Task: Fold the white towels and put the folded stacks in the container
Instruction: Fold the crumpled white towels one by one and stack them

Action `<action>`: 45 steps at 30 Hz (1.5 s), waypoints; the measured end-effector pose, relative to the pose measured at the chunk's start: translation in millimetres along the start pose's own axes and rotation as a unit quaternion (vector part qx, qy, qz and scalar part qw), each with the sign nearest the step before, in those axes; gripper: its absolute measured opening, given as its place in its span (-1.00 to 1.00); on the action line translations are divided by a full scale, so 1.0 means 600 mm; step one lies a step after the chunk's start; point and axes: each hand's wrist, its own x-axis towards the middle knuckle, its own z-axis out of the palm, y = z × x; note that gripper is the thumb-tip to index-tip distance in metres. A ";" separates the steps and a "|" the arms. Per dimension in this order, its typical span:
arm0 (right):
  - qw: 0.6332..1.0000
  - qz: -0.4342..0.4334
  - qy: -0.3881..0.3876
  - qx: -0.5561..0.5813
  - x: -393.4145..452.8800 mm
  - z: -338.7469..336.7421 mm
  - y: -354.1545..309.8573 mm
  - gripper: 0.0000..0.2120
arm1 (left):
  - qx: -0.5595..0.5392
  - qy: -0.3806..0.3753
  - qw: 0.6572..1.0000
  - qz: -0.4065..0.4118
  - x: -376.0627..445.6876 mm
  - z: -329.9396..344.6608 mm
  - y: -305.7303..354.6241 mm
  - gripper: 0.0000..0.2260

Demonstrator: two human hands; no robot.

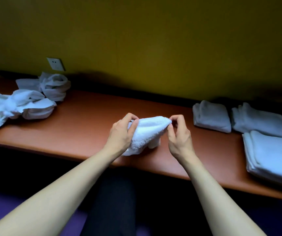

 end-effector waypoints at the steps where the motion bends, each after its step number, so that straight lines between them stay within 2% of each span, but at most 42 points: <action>1: 1.000 -0.008 0.011 0.010 0.006 -0.010 -0.018 -0.94 | -0.005 0.003 1.000 -0.006 0.009 -0.007 0.011 -0.87; 4: 0.998 -0.032 0.028 0.041 0.030 -0.040 -0.062 -0.99 | -0.021 0.018 0.999 -0.020 0.035 -0.034 0.045 -0.80; 7: 0.997 -0.068 0.024 0.013 0.051 -0.073 -0.091 -0.98 | -0.014 0.040 0.999 -0.011 0.062 -0.068 0.070 -0.73; 12: 0.996 -0.082 -0.032 -0.022 0.057 -0.145 -0.109 -0.95 | 0.016 0.031 0.999 -0.014 0.083 -0.097 0.102 -0.57; 16: 0.995 -0.061 -0.066 -0.051 0.062 -0.173 -0.123 -0.93 | -0.027 0.052 0.998 0.000 0.090 -0.105 0.133 -0.56; 20: 0.979 -0.042 -0.153 -0.131 0.087 -0.187 -0.125 -0.92 | -0.049 0.050 0.998 -0.001 0.117 -0.112 0.135 -0.55; 23: 0.968 -0.008 -0.159 -0.193 0.130 -0.193 -0.093 -0.92 | -0.035 -0.009 0.999 0.013 0.151 -0.113 0.114 -0.55; 26: 0.965 0.044 -0.130 -0.226 0.176 -0.202 -0.037 -0.92 | 0.045 -0.126 0.990 0.047 0.187 -0.126 0.090 -0.54; 29: 0.953 0.085 -0.133 -0.258 0.209 -0.218 0.013 -0.85 | 0.183 -0.245 0.949 0.072 0.219 -0.148 0.059 -0.62; 31: 0.937 0.103 -0.148 -0.298 0.220 -0.228 0.039 -0.84 | 0.266 -0.269 0.924 0.054 0.228 -0.158 0.032 -0.68; 34: 0.920 0.113 -0.149 -0.346 0.230 -0.244 0.060 -0.98 | 0.314 -0.253 0.915 0.015 0.220 -0.172 -0.011 -0.71; 38: 0.932 0.136 -0.077 -0.326 0.193 -0.281 0.079 -0.99 | 0.330 -0.200 0.921 -0.056 0.187 -0.205 -0.067 -0.74; 41: 0.956 0.150 -0.003 -0.250 0.145 -0.311 0.078 -0.92 | 0.341 -0.113 0.930 -0.079 0.139 -0.244 -0.088 -0.84; 45: 0.973 0.150 0.054 -0.167 0.083 -0.344 0.038 -0.82 | 0.271 0.005 0.957 -0.100 0.084 -0.286 -0.081 -0.89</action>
